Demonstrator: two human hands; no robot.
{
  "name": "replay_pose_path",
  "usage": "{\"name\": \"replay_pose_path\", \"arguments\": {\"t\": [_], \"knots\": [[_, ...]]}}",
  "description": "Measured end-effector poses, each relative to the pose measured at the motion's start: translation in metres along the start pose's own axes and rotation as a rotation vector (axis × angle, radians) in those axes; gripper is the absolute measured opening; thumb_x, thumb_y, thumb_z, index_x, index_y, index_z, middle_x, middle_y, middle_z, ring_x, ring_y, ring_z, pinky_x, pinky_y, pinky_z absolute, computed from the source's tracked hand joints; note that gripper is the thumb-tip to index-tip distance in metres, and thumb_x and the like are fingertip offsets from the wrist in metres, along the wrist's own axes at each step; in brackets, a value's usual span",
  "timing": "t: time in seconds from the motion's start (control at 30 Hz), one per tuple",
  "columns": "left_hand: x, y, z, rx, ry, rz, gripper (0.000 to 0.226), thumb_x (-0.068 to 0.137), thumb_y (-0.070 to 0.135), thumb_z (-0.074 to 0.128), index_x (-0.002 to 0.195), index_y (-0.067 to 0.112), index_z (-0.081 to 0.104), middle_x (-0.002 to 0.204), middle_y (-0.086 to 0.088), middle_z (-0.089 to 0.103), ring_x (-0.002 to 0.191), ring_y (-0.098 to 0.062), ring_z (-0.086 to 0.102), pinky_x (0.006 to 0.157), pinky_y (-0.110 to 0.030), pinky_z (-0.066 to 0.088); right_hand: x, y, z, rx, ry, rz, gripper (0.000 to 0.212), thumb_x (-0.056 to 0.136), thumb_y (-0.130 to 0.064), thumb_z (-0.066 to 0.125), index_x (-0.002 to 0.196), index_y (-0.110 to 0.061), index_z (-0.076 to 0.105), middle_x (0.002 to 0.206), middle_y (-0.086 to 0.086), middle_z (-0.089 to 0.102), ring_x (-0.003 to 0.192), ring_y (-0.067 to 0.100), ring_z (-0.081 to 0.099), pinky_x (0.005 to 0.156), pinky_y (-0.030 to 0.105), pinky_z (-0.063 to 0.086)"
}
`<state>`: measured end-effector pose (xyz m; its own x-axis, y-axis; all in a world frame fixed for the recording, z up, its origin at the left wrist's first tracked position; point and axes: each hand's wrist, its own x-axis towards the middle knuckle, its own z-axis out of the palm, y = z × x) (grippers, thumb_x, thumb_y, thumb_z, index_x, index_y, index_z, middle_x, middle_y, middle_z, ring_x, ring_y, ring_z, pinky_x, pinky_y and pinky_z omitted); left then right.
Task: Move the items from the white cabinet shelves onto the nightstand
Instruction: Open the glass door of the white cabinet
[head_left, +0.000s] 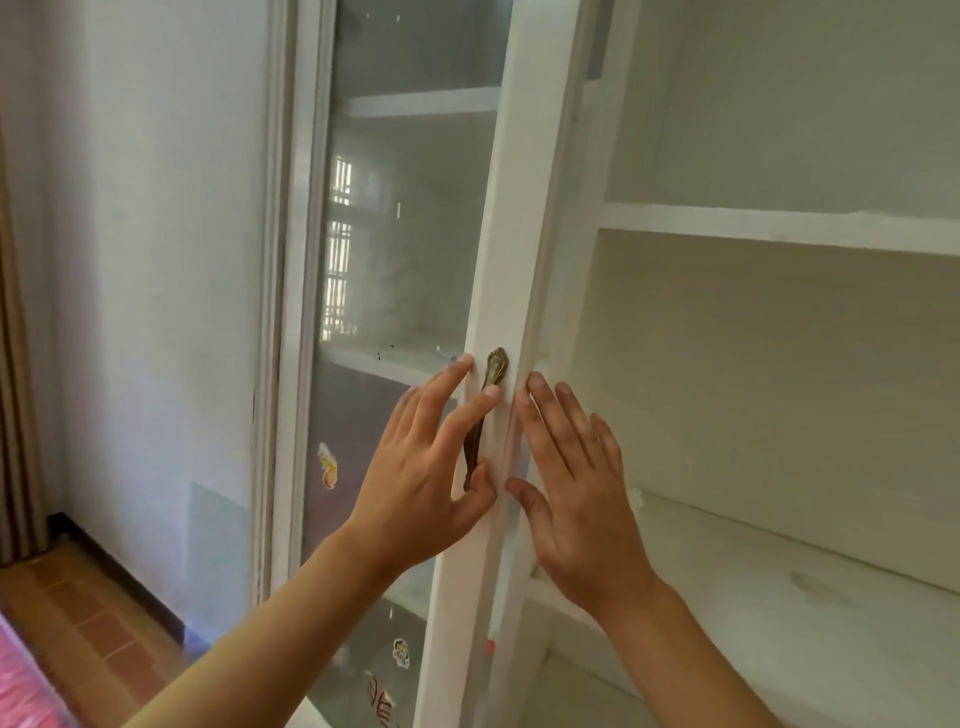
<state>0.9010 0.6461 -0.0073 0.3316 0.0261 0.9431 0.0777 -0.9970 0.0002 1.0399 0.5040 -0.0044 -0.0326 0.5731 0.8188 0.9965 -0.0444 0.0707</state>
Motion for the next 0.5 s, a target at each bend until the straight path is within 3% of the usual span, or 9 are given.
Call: {"name": "replay_pose_path", "arguments": {"t": [0.2,0.5], "knots": [[-0.011,-0.003,-0.027,-0.06,0.002,0.023,0.078,0.088,0.022,0.075,0.155,0.021,0.033,0.167,-0.016,0.029,0.154,-0.03,0.033,0.113,-0.06,0.04,-0.004,-0.037,-0.011,-0.025,0.022,0.014,0.072,0.106,-0.028,0.054,0.167,-0.018,0.018,0.176,-0.006,0.008,0.163,0.02,0.006,0.126,0.061,0.02],[-0.027,-0.005,-0.061,-0.154,0.024,0.028,0.079,0.089,0.017,0.074,0.156,0.018,0.032,0.168,-0.016,0.03,0.156,-0.031,0.03,0.114,-0.065,0.038,-0.006,-0.087,-0.033,-0.165,-0.021,0.019,0.076,0.106,-0.037,0.059,0.167,-0.02,0.018,0.176,-0.007,0.008,0.163,0.019,0.005,0.125,0.059,0.024]]}}
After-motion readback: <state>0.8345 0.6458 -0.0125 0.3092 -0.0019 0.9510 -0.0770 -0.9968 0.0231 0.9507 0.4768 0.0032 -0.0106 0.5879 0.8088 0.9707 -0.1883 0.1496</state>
